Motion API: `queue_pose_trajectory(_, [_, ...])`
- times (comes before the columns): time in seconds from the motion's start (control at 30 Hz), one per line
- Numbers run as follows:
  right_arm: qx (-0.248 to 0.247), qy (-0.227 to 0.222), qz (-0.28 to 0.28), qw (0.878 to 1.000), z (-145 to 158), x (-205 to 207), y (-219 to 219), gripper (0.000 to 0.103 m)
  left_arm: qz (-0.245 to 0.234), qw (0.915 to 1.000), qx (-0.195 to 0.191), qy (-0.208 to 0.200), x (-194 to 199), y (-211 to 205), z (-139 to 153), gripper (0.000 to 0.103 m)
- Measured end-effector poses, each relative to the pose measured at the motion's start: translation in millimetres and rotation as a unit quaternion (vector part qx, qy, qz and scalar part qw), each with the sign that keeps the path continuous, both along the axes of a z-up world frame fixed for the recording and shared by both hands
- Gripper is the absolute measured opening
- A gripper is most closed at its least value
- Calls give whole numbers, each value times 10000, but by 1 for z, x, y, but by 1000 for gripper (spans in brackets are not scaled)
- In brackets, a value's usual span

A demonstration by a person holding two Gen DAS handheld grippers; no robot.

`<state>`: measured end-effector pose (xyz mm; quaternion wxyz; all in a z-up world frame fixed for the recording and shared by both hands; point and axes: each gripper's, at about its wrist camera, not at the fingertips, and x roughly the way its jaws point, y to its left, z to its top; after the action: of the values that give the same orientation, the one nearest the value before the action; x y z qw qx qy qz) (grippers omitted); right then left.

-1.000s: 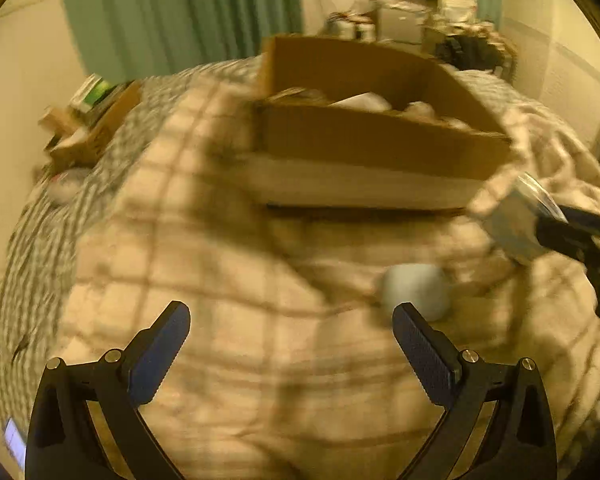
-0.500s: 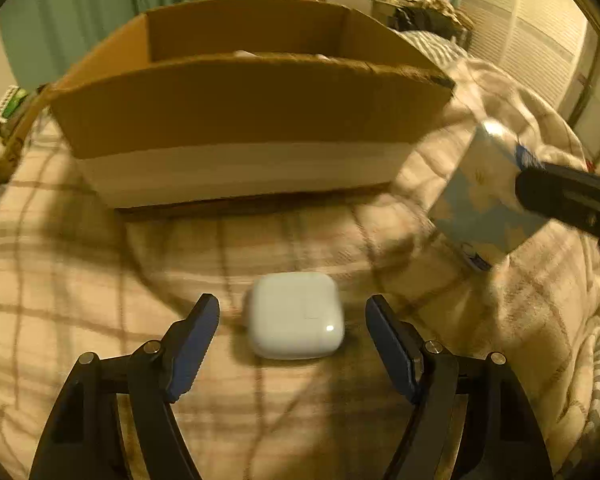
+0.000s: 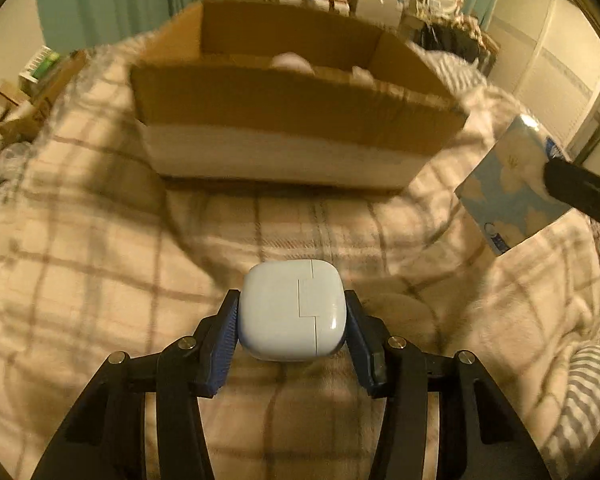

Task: Organize objects
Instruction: 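Carry the tissue pack and earbud case over the box with both tools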

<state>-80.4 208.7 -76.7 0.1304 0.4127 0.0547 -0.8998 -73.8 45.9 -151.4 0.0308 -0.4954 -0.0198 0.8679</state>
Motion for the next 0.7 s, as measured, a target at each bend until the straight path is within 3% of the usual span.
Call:
queue_pose_trajectory(0.23, [-217,236,143,9994,28,15,-1,18,62,9979,125,637,9,-11,61,51])
queue_pose_trajectory(0.6, [-700,752,289,9943,86,-4,-4,18,-112,9920,144,1246,-45,-23,140,51])
queue_pose_trajectory(0.7, [-799,940,311,9919,105,-19,-5,18,-106,9905,-67,1370,-65,-24,155,51])
